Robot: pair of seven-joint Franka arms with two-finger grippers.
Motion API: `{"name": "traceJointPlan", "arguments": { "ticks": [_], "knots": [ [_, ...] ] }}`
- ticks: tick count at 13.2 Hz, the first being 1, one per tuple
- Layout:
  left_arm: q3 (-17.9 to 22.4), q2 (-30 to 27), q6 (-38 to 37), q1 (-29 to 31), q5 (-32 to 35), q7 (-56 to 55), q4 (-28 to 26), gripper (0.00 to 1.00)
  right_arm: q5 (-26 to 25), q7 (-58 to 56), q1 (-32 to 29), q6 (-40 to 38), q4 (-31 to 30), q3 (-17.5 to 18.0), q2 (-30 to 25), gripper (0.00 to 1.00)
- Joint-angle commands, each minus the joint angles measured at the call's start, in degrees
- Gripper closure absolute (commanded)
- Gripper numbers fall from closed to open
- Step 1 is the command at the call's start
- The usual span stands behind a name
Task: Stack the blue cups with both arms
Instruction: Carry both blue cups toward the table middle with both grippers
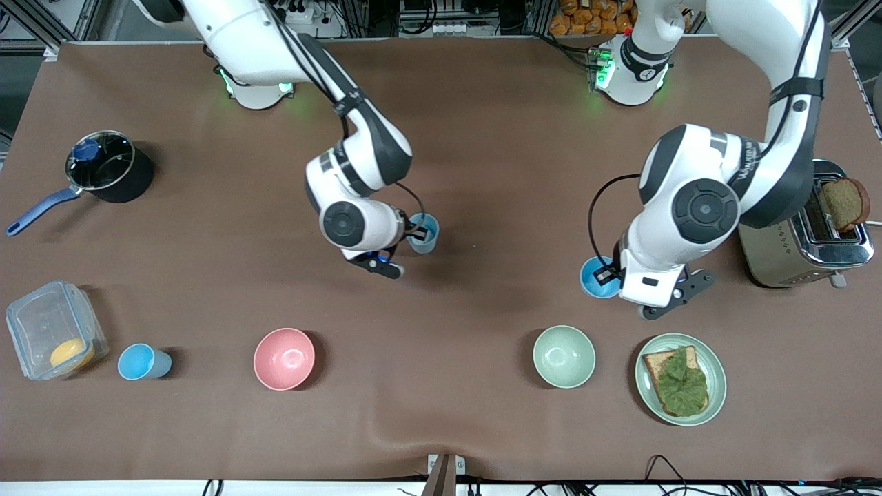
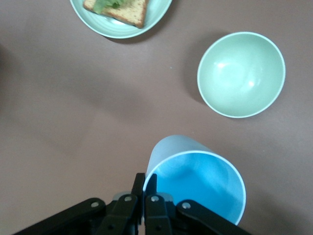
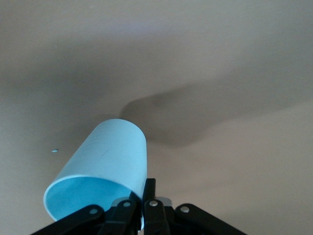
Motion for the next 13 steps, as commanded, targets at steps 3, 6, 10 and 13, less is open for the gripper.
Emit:
{"name": "traceJointPlan", "arguments": {
  "ticks": [3, 6, 10, 13],
  "knots": [
    [0.01, 0.63, 0.07, -0.75, -1.95, -1.07, 1.12, 1.0, 2.71, 0.82, 2.13, 2.77, 2.7, -0.8, 2.86, 1.0],
    [-0.6, 0.46, 1.03, -2.06, -4.67, -1.68, 1.2, 1.0, 2.62, 1.0, 2.48, 3.31, 2.78, -0.8, 3.39, 0.32],
    [-1.92, -3.68, 0.85, -1.54, -5.12, -1.51, -2.49, 1.0, 2.62, 0.3, 0.73, 0.6, 6.63, -0.98, 2.07, 0.0],
    [-5.69, -2.8, 3.39, -3.03, -5.2, -3.6, -3.45, 1.0, 2.01, -1.36, -4.79, -13.44, 12.78, -1.16, 1.63, 0.0]
  ]
}}
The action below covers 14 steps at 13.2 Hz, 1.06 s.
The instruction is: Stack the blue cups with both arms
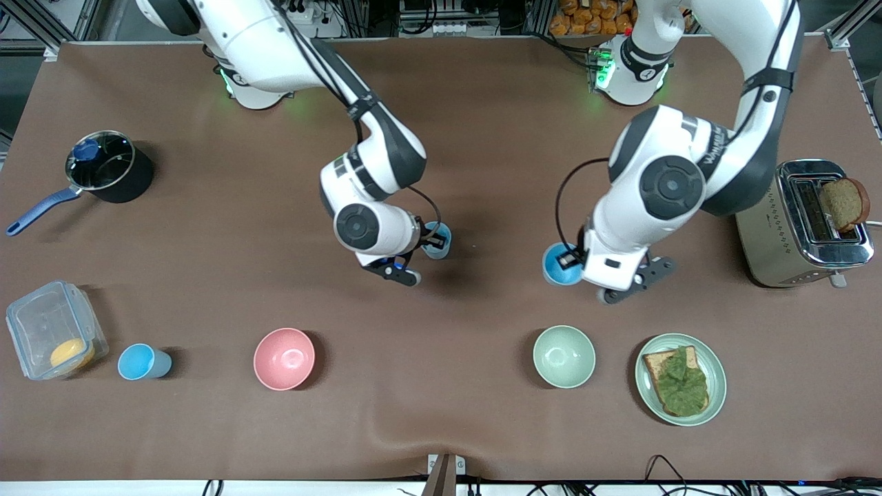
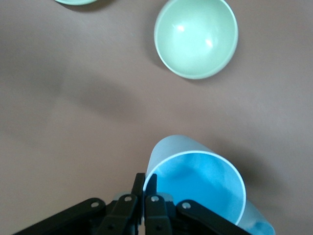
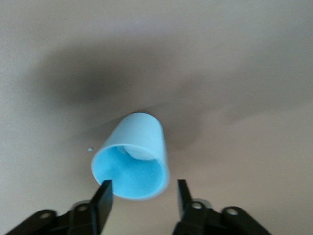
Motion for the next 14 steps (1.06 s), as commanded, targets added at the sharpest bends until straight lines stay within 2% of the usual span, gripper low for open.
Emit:
{"name": "traceJointPlan", "arguments": {
  "ticks": [1, 4, 7, 11, 14],
  "knots": [
    [-2.2, -0.33, 4.67, -1.95, -0.78, -5.88, -2.51, 1.0, 0.34, -3.23, -6.42, -10.54, 4.9, 0.37, -1.45, 0.0],
    [-2.64, 2.92, 11.87, -8.09, -0.16, -15.64, -2.07, 1.0, -2.9, -11.14, -12.57, -15.12, 4.12, -0.77, -6.28, 0.0],
    [-2.38, 5.56, 17.07, -13.63, 1.06, -22.33, -1.9, 1.0, -11.33, -14.57, -17.23, -18.12, 3.24, -0.77, -9.71, 0.0],
    [-2.29, 7.58, 18.4, -17.33, 4.05, -27.0, -1.98, 1.0, -13.28, -27.13, -24.17, -21.54, 1.66, -0.86, -12.26, 0.0],
    [-2.38, 8.73, 18.4, -17.86, 6.52, -28.94, -2.33, 1.0, -20.12, -31.37, -26.91, -22.7, -1.05, -0.86, -16.29, 0.0]
  ]
}}
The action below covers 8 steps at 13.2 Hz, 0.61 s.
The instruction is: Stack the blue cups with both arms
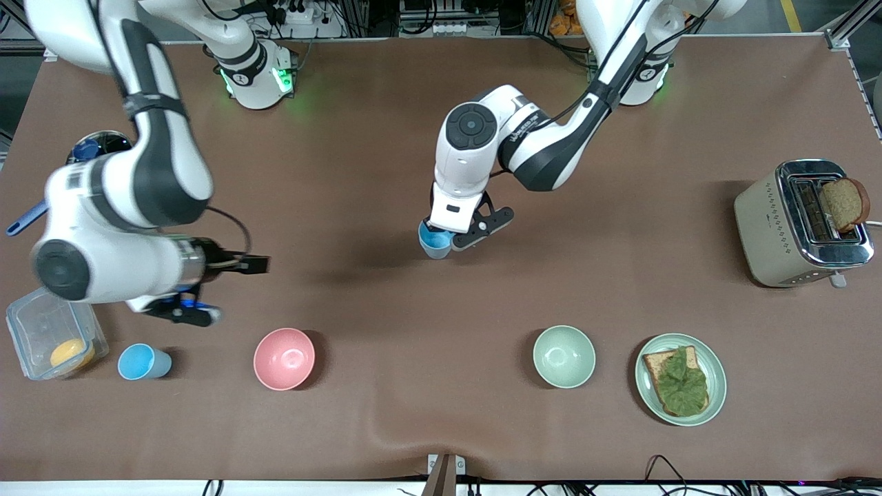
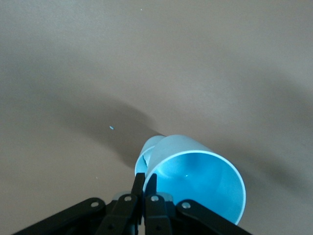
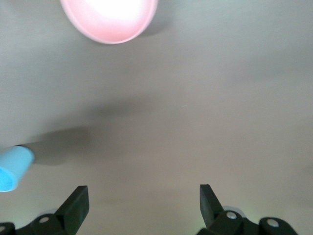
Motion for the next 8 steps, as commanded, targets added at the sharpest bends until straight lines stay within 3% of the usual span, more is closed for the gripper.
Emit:
{"name": "traceJointPlan", "arguments": {
  "ticks": [1, 4, 8],
  "knots": [
    [0.4, 1.57, 0.46, -1.43, 1.92, -3.39, 0.11, 1.0, -4.99, -2.15, -3.01, 1.02, -7.32, 1.02, -7.58, 0.0],
    [0.49, 2.63, 0.46, -2.31, 2.97, -5.51, 0.11, 1.0, -6.31, -3.03, -7.05, 2.87, -14.36, 1.11, -16.55, 0.0],
    [0.4, 4.04, 0.55, -3.99, 5.34, -8.06, 0.19, 1.0, -7.02, -9.42, -11.54, 2.52, -16.31, 1.11, -22.98, 0.0]
  ]
}}
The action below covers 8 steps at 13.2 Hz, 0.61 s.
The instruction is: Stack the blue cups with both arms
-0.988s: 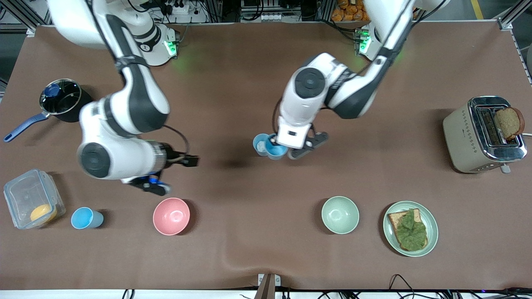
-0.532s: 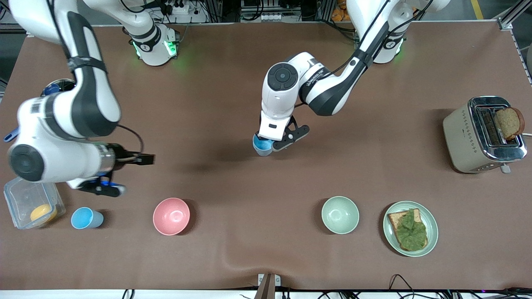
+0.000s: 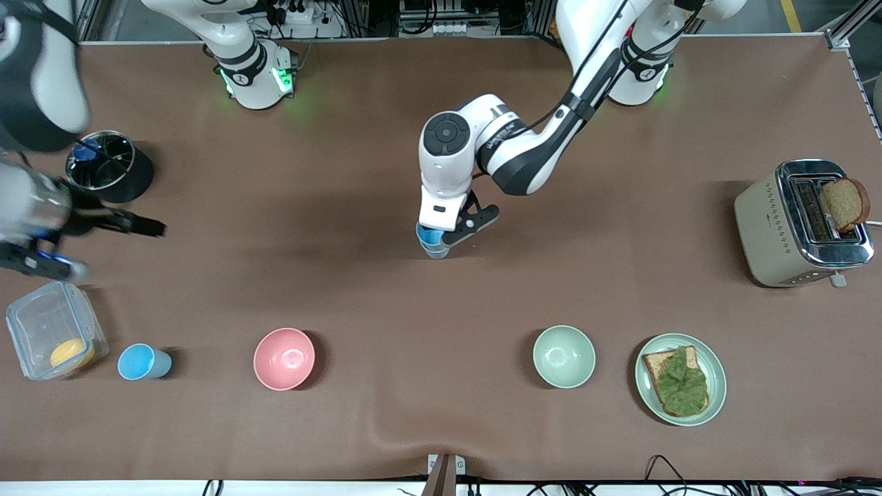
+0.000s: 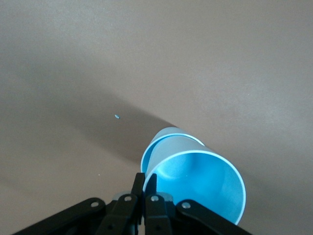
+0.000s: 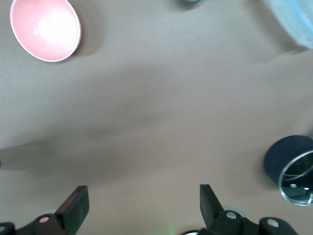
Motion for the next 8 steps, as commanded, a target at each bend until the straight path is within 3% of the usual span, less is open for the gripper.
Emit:
{"name": "traceJointPlan", "arguments": {
  "ticks": [1, 2, 3, 6, 8],
  "knots": [
    [0.29, 0.61, 0.48, -0.62, 1.82, -2.96, 0.7, 0.82, -1.74, -5.21, -2.78, 1.1, -4.16, 1.17, -5.43, 0.0],
    [0.37, 0.44, 0.48, -0.71, 1.99, -3.05, 0.79, 0.33, -2.27, -5.57, -3.4, 1.01, -4.16, 1.17, -6.4, 0.0],
    [0.46, 0.35, 0.48, -0.8, 2.16, -3.4, 0.79, 0.0, -2.36, -5.58, -3.58, 1.09, -3.99, 1.17, -7.02, 0.0],
    [0.72, -2.63, 0.31, 1.13, 2.34, -2.18, 0.79, 0.0, -2.62, -5.67, -3.58, 1.18, -3.98, 1.08, -7.9, 0.0],
    [2.3, -5.44, 0.31, 1.84, 7.57, -1.65, 1.05, 0.0, -2.62, -5.14, -3.32, 1.45, -3.81, 1.08, -7.81, 0.0]
  ]
}}
